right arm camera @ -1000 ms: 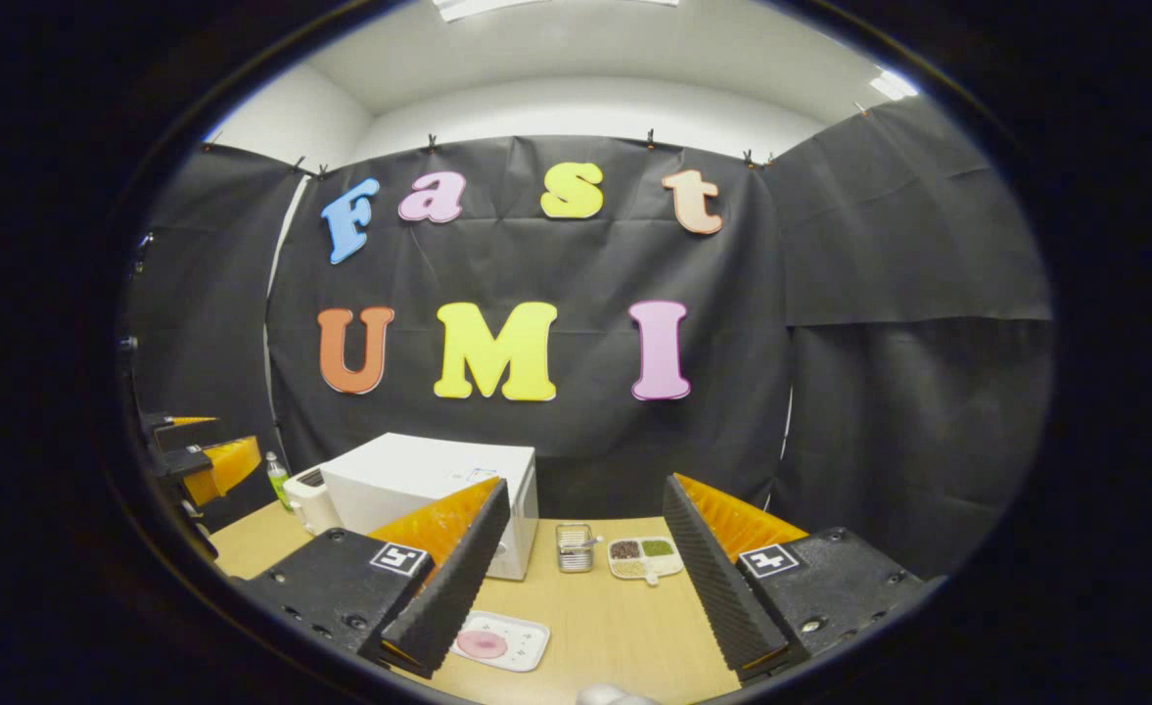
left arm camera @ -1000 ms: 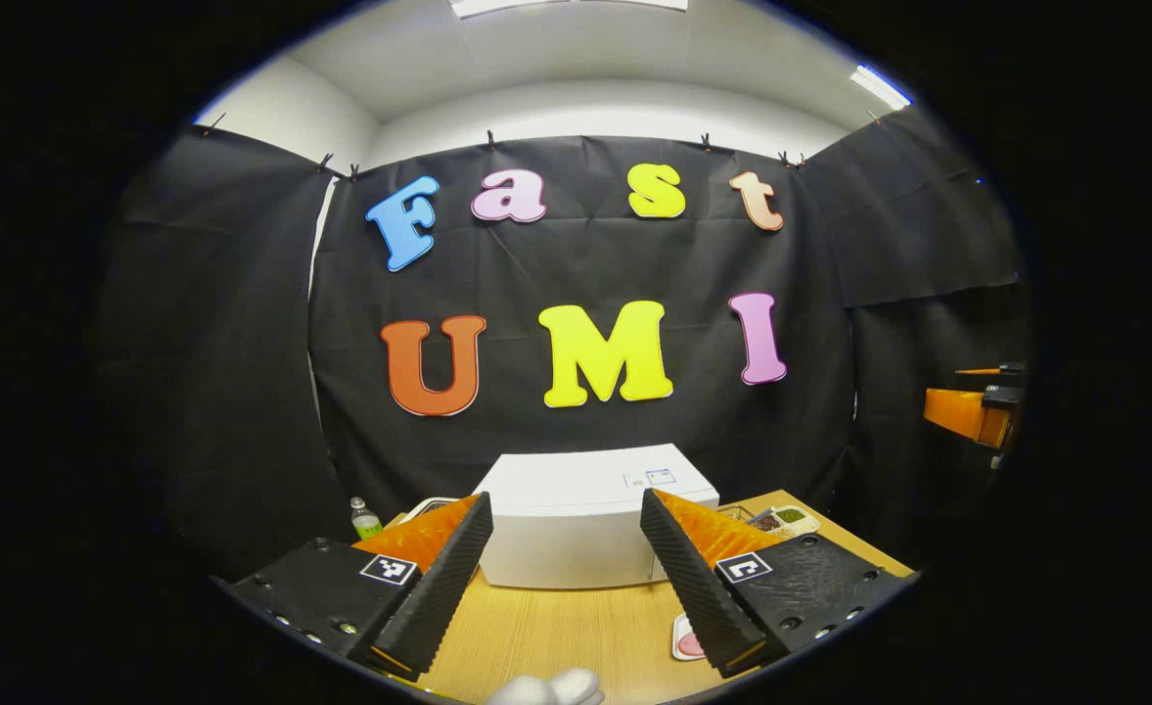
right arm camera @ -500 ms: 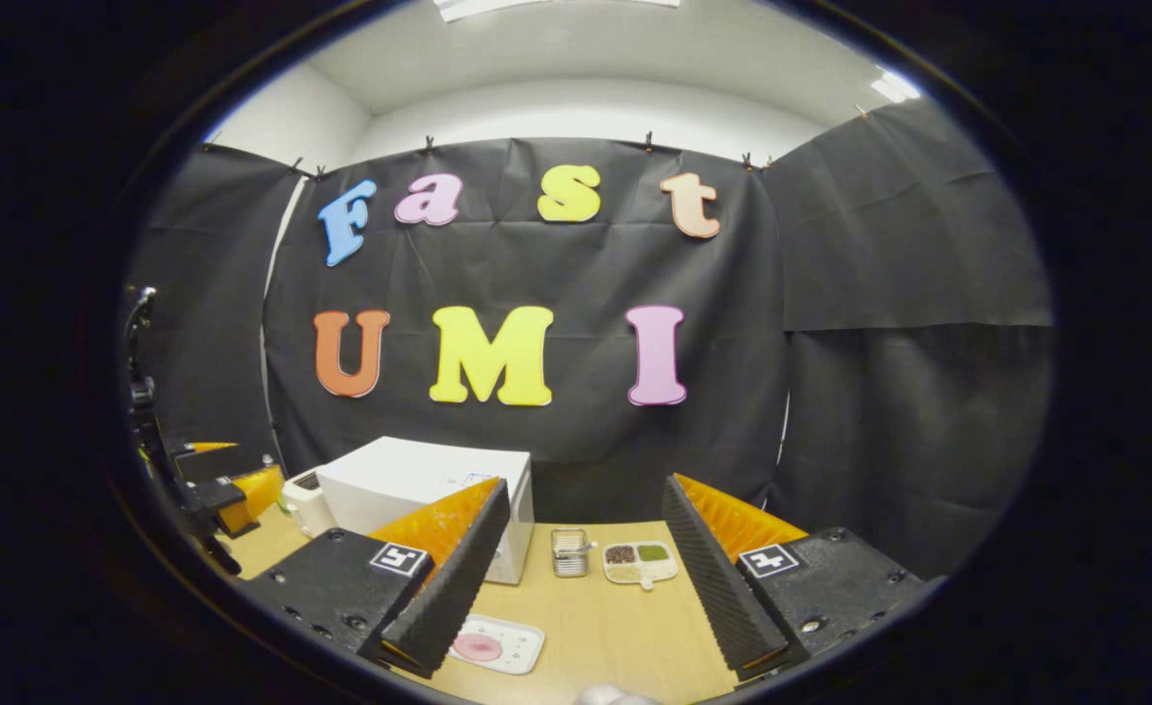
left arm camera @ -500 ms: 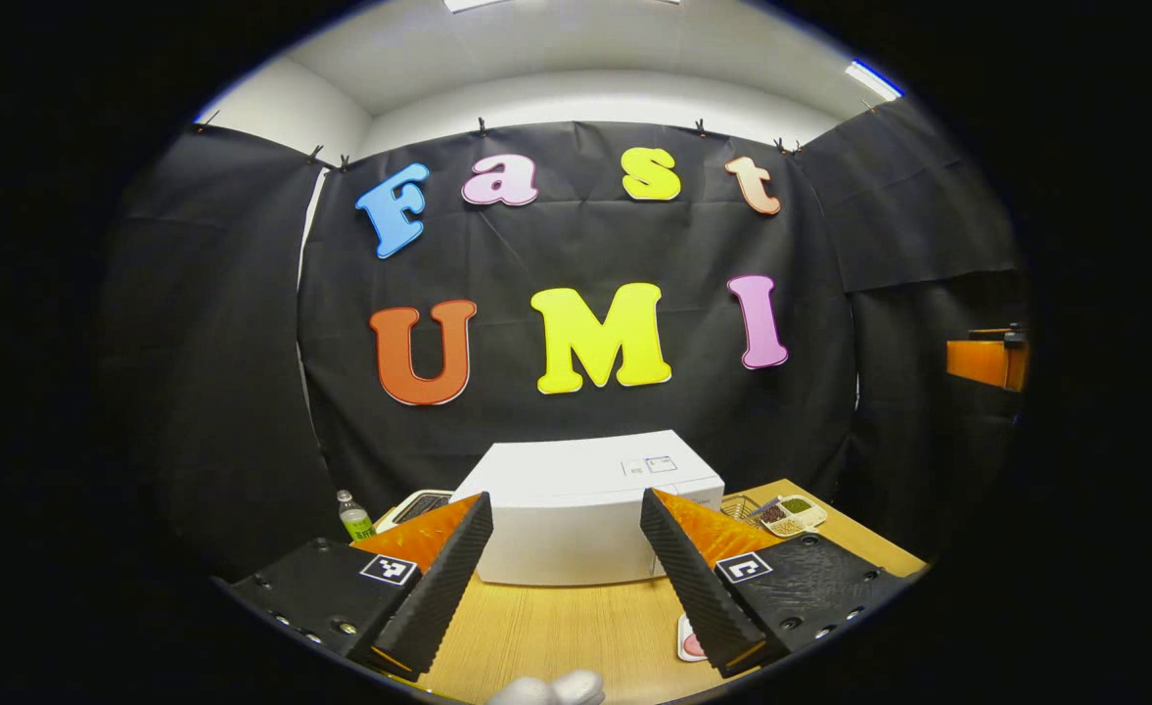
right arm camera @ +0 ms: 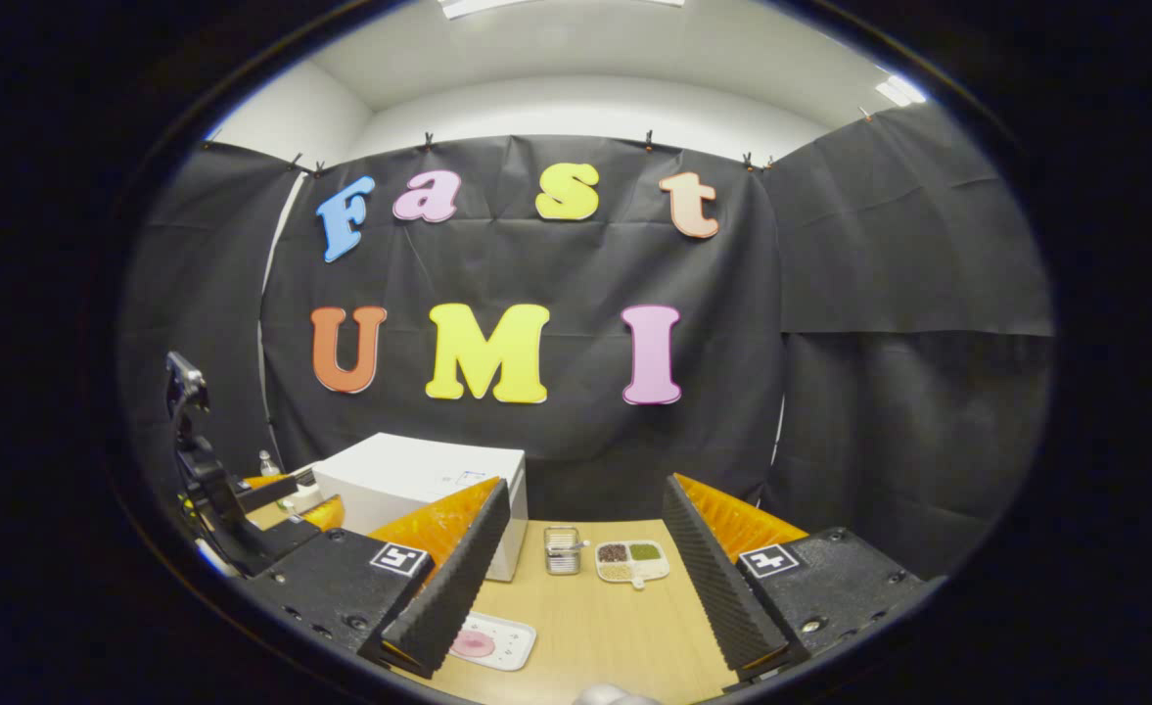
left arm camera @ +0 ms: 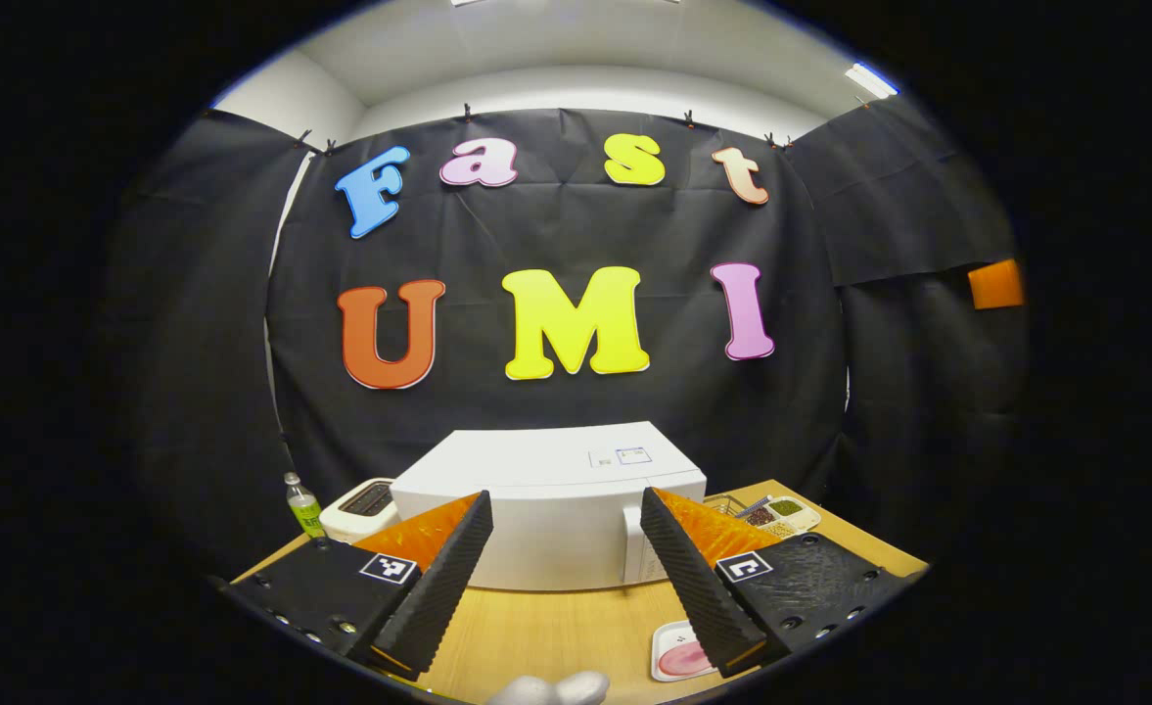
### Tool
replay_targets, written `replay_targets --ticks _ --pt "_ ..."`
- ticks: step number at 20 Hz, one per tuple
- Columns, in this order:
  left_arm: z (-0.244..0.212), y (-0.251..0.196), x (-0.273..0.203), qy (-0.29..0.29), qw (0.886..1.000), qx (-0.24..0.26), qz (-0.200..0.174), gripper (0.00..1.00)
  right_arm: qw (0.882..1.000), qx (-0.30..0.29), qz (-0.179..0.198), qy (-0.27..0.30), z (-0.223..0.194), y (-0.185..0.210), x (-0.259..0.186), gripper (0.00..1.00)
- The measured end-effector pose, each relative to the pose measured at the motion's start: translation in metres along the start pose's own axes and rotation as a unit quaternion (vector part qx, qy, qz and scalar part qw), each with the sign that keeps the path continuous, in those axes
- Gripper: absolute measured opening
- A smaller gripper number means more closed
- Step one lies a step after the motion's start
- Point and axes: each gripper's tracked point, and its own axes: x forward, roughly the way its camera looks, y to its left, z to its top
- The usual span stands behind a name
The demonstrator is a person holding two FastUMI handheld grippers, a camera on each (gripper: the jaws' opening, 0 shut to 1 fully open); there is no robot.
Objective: Open the microwave oven with the left hand, put the food in, and close the microwave oven.
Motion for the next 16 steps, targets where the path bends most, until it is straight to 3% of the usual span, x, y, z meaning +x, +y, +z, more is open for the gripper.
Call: replay_targets --ticks 4,6,8,16 --pt "-0.039 -0.025 0.041 0.031 0.999 -0.012 -0.007 0.95 1.0 -0.022 -0.016 0.008 -0.001 -0.009 -0.003 1.0" --pt "-0.054 -0.034 0.062 0.04 0.999 -0.02 -0.008 0.96 1.0 -0.02 -0.018 0.016 -0.003 -0.011 -0.004 0.95" --pt "-0.071 -0.04 0.086 0.05 0.998 -0.022 -0.01 0.95 0.999 -0.022 -0.02 0.024 -0.007 -0.011 -0.002 1.0" --pt "-0.14 -0.05 0.146 0.102 0.994 -0.027 0.002 0.95 0.998 -0.026 -0.02 0.058 -0.022 -0.011 0.017 1.0"
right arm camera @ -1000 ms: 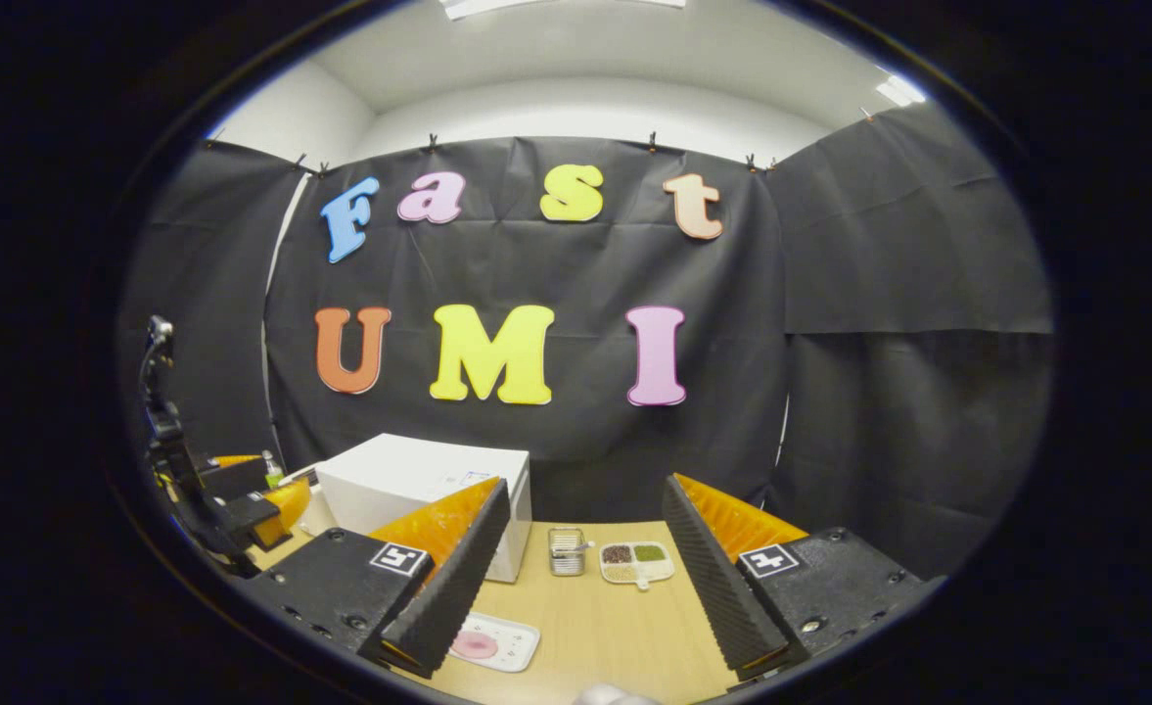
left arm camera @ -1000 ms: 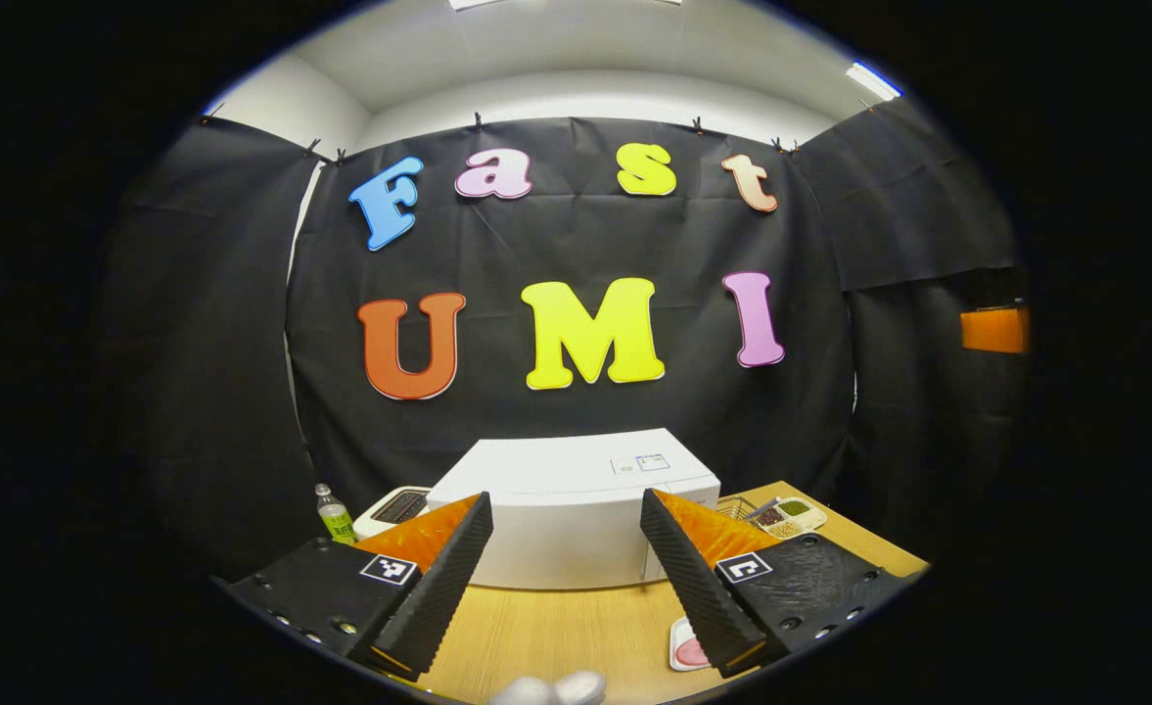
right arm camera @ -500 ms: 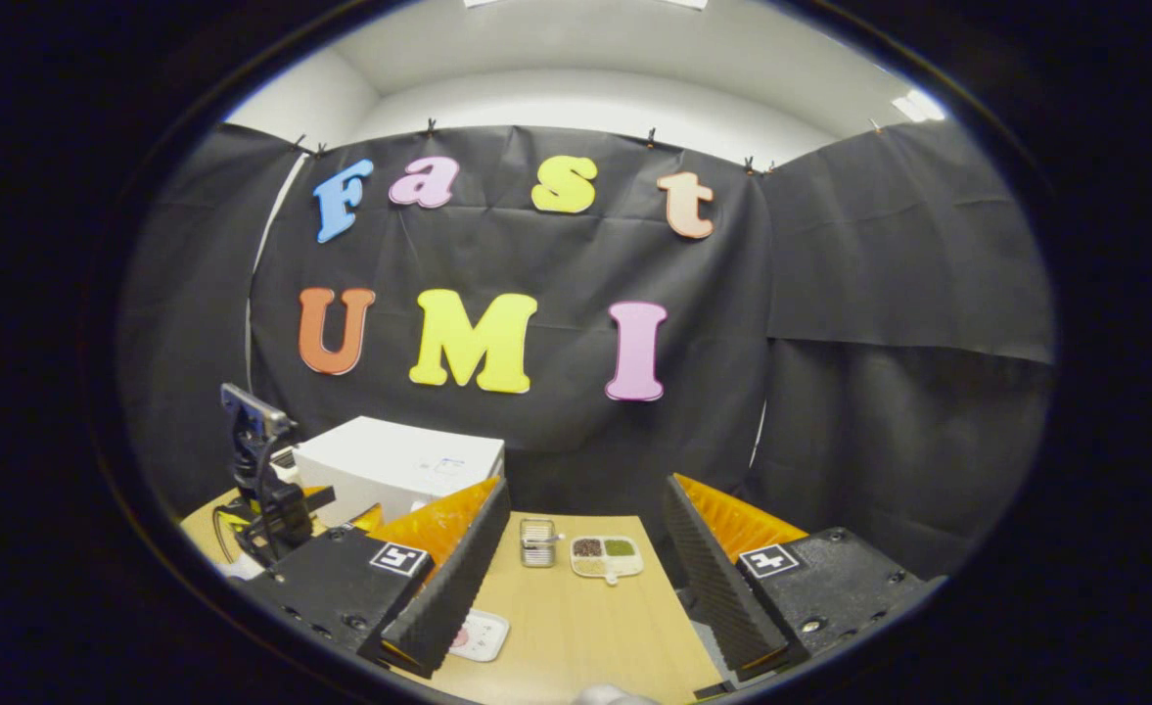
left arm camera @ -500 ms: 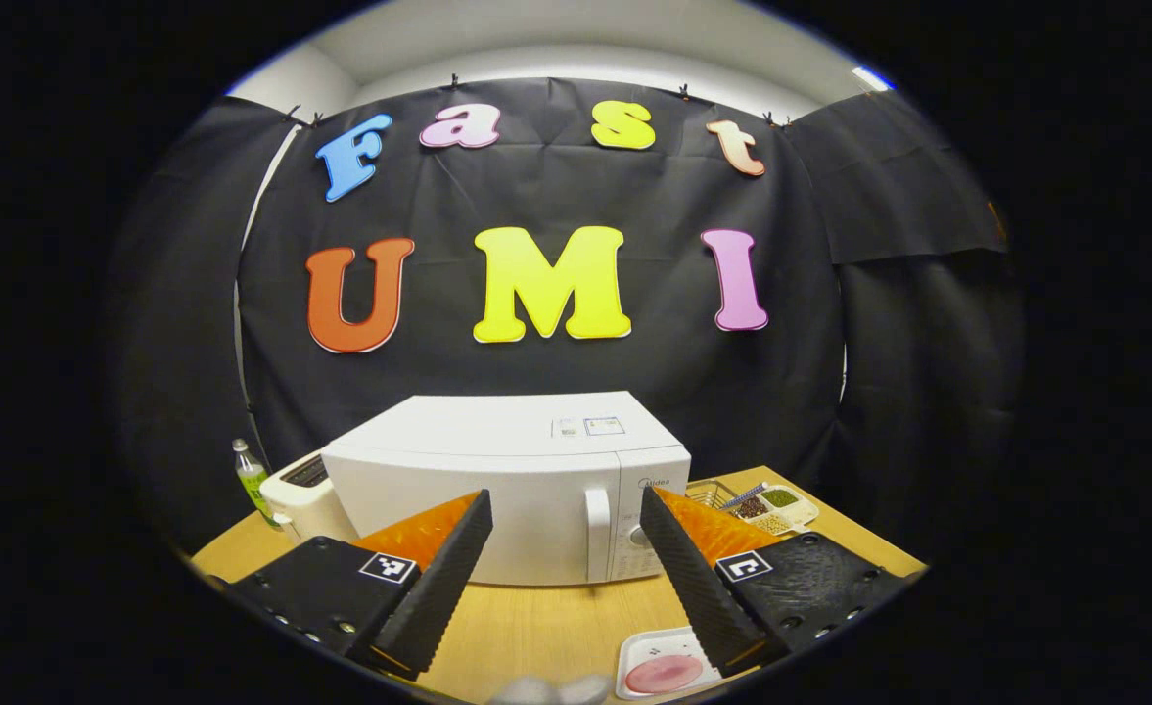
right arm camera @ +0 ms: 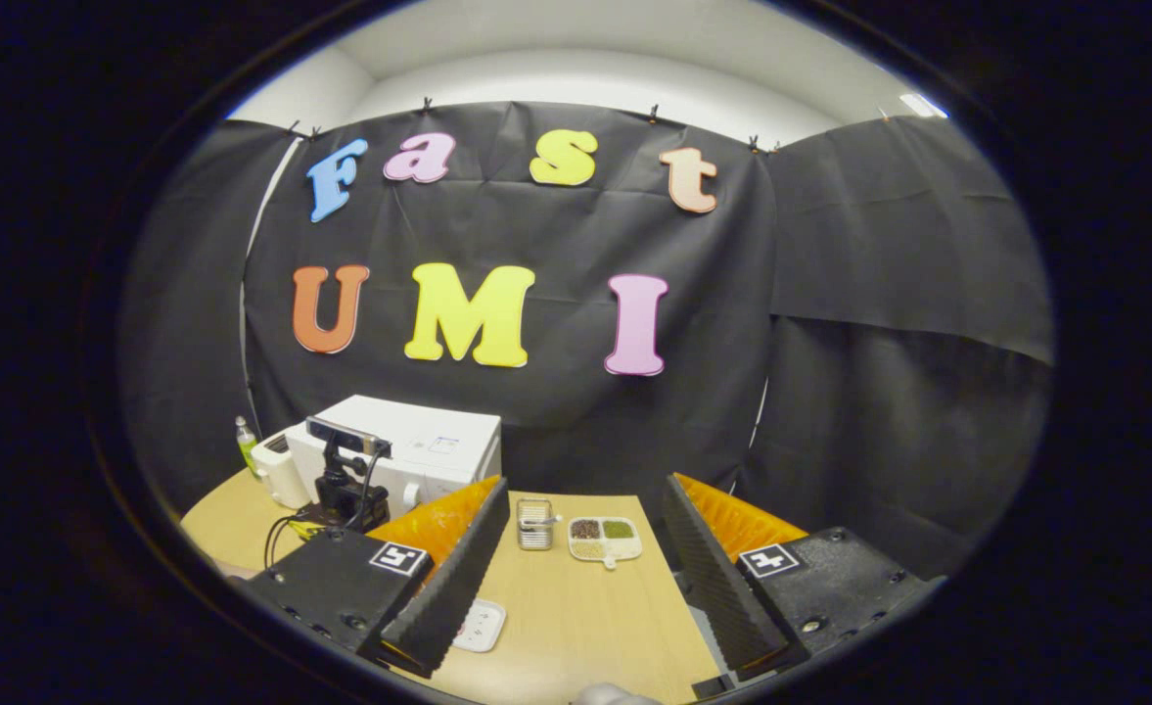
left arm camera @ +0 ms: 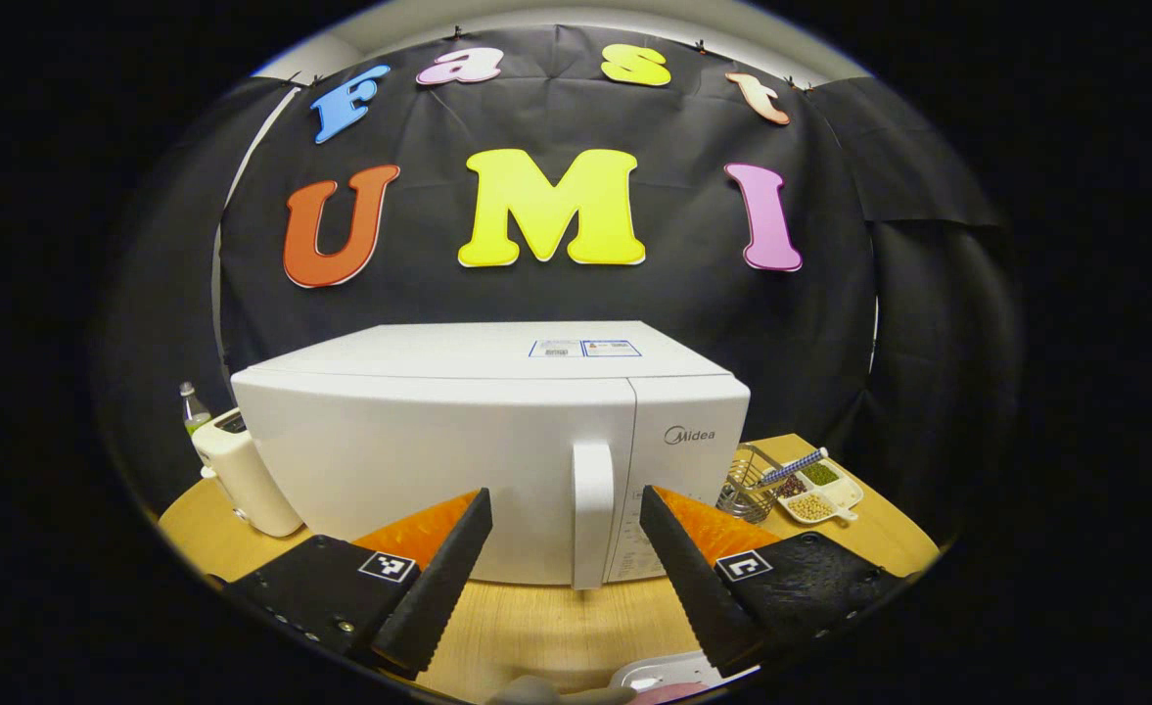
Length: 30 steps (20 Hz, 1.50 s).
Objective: Open the microwave oven with the left hand, put the food in, and close the microwave oven.
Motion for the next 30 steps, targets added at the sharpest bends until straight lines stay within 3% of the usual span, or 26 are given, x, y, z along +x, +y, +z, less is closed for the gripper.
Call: replay_targets --ticks 1,2,5,6,7,8,9,11,13,15,22,30 --pt "-0.003 -0.004 0.005 0.002 1.0 0.002 -0.004 0.87 1.0 -0.003 0.001 0.002 0.0 0.0 0.002 1.0" --pt "-0.005 -0.008 0.009 0.002 1.0 0.006 -0.009 0.95 1.0 -0.006 0.001 0.004 -0.001 0.0 0.004 1.0" --pt "-0.007 -0.017 0.017 -0.001 1.0 0.012 -0.023 0.9 1.0 -0.01 0.002 0.007 -0.003 -0.001 0.006 1.0" --pt "-0.01 -0.023 0.019 0.002 0.999 0.01 -0.035 0.83 1.0 -0.011 0.0 0.004 -0.001 -0.003 0.006 1.0" --pt "-0.011 -0.026 0.022 0.001 0.999 0.009 -0.042 0.7 1.0 -0.011 -0.001 0.0 0.002 -0.004 0.004 1.0" --pt "-0.009 -0.018 0.025 -0.005 0.999 0.013 -0.029 0.66 1.0 -0.013 -0.001 -0.002 0.002 -0.004 0.004 1.0" --pt "-0.008 -0.01 0.028 -0.008 1.0 0.015 -0.016 0.5 1.0 -0.016 -0.003 -0.003 0.002 -0.004 0.003 1.0" --pt "-0.009 -0.014 0.028 -0.013 1.0 -0.003 -0.024 0.27 1.0 -0.018 -0.002 -0.002 0.001 -0.005 0.003 1.0" --pt "-0.011 -0.012 0.026 -0.011 1.0 0.009 -0.026 0.19 1.0 -0.015 -0.001 0.0 -0.001 -0.004 0.0 1.0" --pt "-0.013 -0.013 0.024 -0.006 1.0 0.002 -0.029 0.13 1.0 -0.011 0.001 0.001 -0.003 -0.003 -0.002 1.0" --pt "-0.015 -0.012 0.021 0.007 0.999 -0.003 -0.032 0.11 1.0 -0.017 0.002 -0.004 -0.004 -0.006 -0.017 1.0" --pt "-0.039 0.021 -0.083 -0.005 0.999 0.021 -0.049 0.1 0.999 -0.012 0.032 -0.013 -0.006 0.011 -0.028 1.0"
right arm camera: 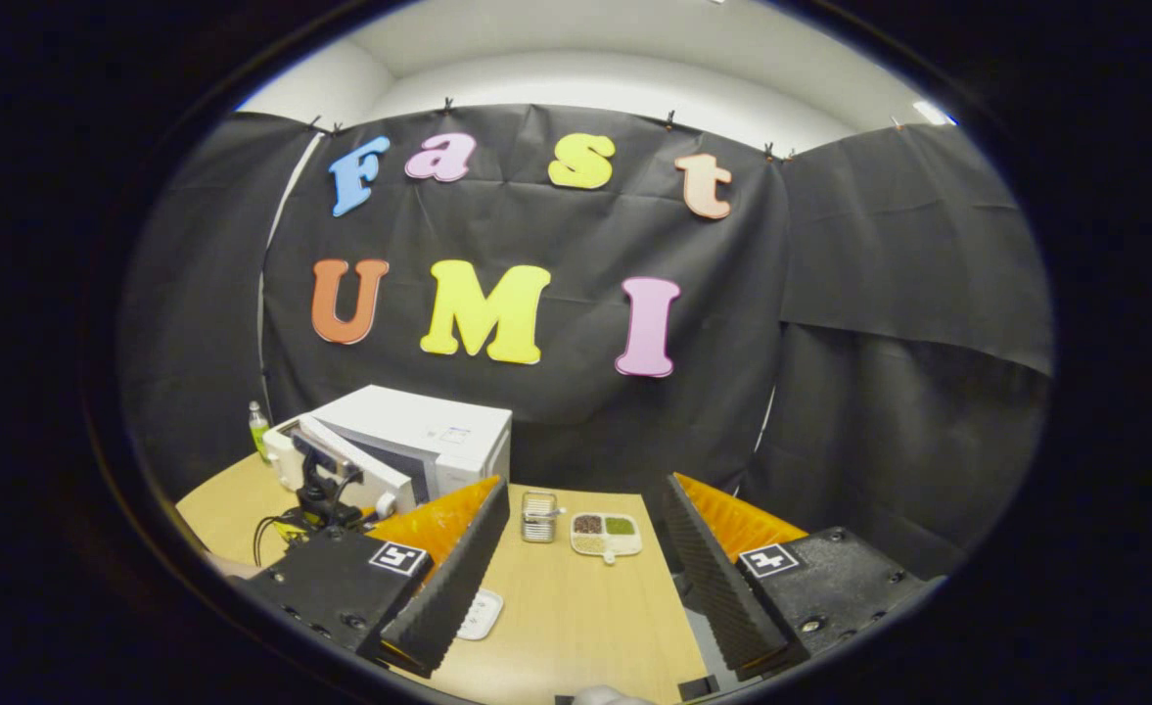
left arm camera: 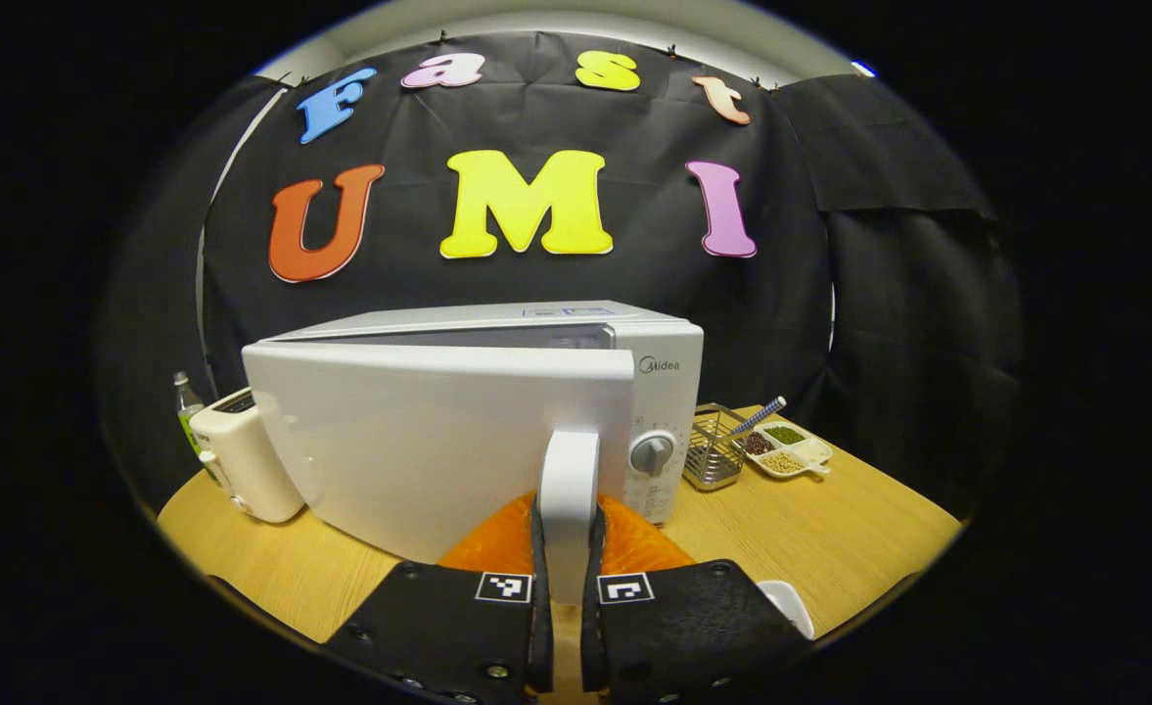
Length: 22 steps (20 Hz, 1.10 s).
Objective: Open the microwave oven with the left hand, put the food in, and close the microwave oven.
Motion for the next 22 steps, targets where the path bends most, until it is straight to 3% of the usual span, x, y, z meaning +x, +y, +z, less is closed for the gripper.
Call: replay_targets --ticks 12,17,22 --pt "-0.031 0.092 -0.116 0.025 0.997 -0.006 0.076 0.11 0.997 -0.004 0.073 -0.004 -0.009 0.079 -0.005 1.0" --pt "-0.043 0.152 -0.151 0.034 0.991 0.0 0.13 0.11 0.996 0.003 0.088 0.005 -0.02 0.102 -0.003 1.0" --pt "-0.048 0.176 -0.162 0.044 0.99 -0.01 0.135 0.14 0.995 -0.007 0.097 0.013 -0.03 0.121 0.006 1.0"
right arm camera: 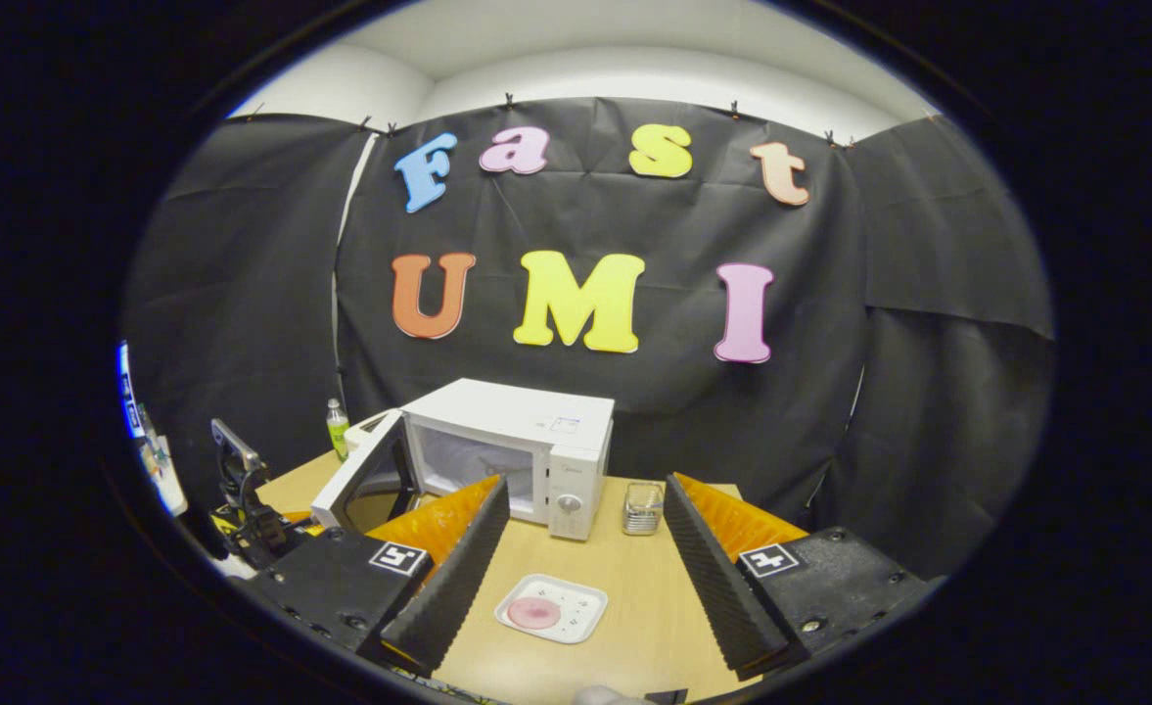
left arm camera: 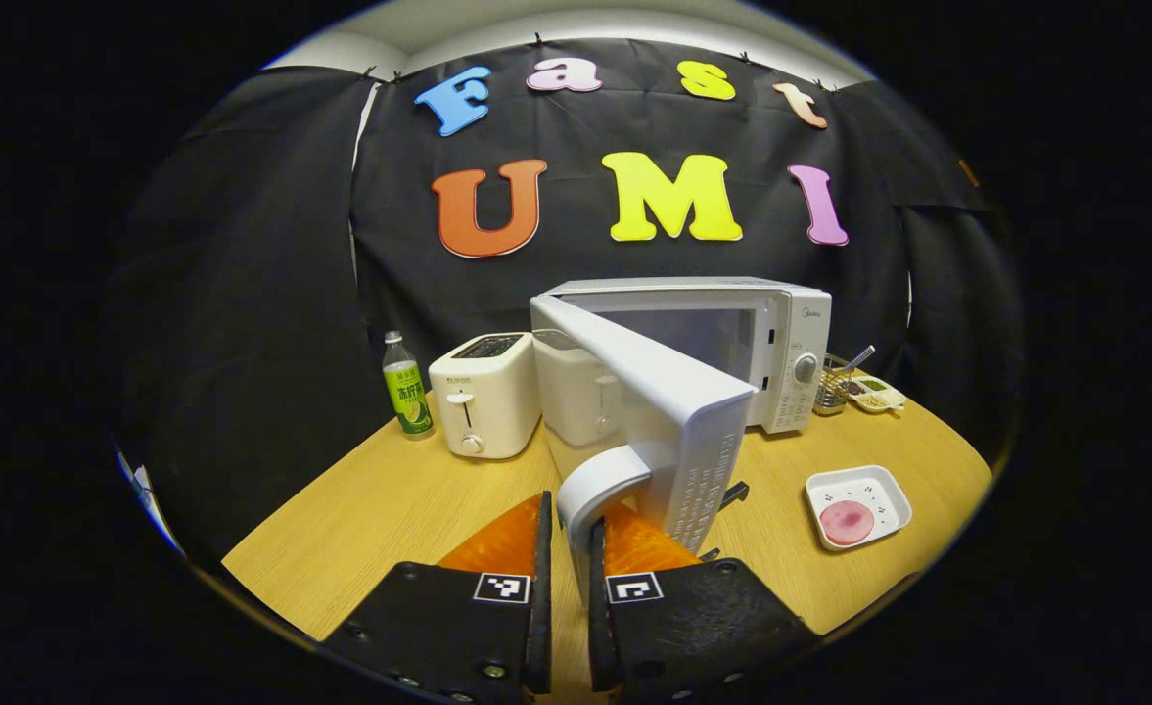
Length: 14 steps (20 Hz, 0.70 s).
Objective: Open the microwave oven with the left hand, put the food in, and close the microwave oven.
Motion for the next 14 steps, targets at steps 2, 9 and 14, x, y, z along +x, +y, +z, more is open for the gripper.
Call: replay_targets --ticks 2,9,14 --pt "0.004 0.006 0.0 -0.003 1.0 0.001 -0.001 0.17 1.0 -0.004 0.001 0.007 -0.007 -0.001 0.003 1.0" --pt "-0.002 0.031 -0.007 0.009 0.999 -0.018 0.024 0.93 0.999 -0.001 0.006 0.035 -0.036 -0.004 0.015 1.0" --pt "-0.005 0.047 -0.016 0.027 0.998 -0.044 0.023 0.95 0.998 0.003 0.027 0.059 -0.069 0.0 0.03 1.0"
